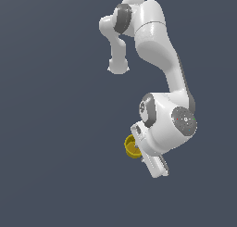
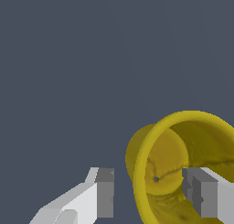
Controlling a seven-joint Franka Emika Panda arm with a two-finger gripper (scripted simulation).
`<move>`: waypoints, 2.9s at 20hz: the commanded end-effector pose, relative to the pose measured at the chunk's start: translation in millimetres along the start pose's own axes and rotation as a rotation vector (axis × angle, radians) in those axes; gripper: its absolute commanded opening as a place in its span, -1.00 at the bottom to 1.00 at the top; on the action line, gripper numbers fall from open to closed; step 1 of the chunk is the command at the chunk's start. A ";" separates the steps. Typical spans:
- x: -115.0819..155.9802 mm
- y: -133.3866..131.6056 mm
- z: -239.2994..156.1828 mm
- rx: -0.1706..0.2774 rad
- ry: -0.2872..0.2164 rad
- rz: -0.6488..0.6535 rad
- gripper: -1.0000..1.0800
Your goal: Pick up the object and move it to a goal position.
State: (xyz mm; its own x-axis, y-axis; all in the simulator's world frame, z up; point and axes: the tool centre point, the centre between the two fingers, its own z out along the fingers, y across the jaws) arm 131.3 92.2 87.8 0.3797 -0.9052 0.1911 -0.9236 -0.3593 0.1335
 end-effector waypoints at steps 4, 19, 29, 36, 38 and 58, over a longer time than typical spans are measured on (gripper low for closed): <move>-1.9 -2.6 0.4 -0.001 0.008 0.025 0.23; -2.1 -2.0 30.4 -0.001 0.008 0.025 -1.00; -2.1 -2.1 30.4 -0.001 0.008 0.025 -1.00; -2.5 2.7 25.6 -0.001 0.008 0.025 -1.00; -2.8 5.6 22.6 -0.001 0.008 0.025 -1.00; -8.8 84.5 -59.3 -0.001 0.004 0.025 -1.00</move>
State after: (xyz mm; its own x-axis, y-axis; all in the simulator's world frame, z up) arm 60.3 83.5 143.4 0.3574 -0.9125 0.1987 -0.9324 -0.3363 0.1326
